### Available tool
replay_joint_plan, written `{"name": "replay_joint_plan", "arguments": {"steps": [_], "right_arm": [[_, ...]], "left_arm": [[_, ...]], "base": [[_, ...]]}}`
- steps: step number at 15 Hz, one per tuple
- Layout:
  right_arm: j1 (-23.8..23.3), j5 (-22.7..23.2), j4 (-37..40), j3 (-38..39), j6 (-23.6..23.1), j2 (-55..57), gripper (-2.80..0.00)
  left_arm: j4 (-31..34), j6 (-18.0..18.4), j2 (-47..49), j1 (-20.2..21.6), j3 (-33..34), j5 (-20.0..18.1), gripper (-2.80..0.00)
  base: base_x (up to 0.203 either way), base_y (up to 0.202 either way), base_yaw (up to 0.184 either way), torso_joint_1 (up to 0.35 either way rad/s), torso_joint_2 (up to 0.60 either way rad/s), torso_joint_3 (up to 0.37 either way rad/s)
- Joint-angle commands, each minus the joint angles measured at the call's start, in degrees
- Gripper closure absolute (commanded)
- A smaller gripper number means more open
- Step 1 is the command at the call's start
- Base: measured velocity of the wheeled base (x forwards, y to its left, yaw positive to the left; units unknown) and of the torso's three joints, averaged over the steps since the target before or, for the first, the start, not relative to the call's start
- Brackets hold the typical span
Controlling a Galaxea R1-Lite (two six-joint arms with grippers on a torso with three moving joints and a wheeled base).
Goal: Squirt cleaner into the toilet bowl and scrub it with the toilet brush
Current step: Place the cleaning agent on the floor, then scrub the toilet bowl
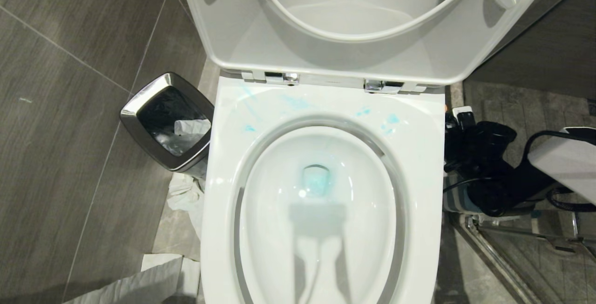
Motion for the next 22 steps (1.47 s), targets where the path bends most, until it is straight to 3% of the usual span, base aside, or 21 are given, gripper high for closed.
{"name": "replay_joint_plan", "arguments": {"steps": [1,10,11,15,22], "right_arm": [[0.0,0.0,0.5,6.0,0.4,-8.9,-2.8],[-0.1,0.0,6.9,24.3,2.3,-33.1,-2.8],[-0.1,0.0,7.8,26.3,2.5,-35.7,0.0],[-0.6,-0.1,15.7,32.8,2.9,-47.5,0.0],[-7.6,1.4,43.5,34.3,4.3,-69.3,0.0]], "left_arm": [[0.0,0.0,0.0,0.0,0.1,0.0,0.0],[0.0,0.0,0.0,0.0,0.1,0.0,0.0],[0.0,0.0,0.0,0.0,0.1,0.0,0.0],[0.0,0.0,0.0,0.0,0.1,0.0,0.0],[0.0,0.0,0.0,0.0,0.1,0.0,0.0]], "base": [[0.0,0.0,0.0,0.0,0.0,0.0],[0.0,0.0,0.0,0.0,0.0,0.0],[0.0,0.0,0.0,0.0,0.0,0.0],[0.0,0.0,0.0,0.0,0.0,0.0],[0.0,0.0,0.0,0.0,0.0,0.0]]}}
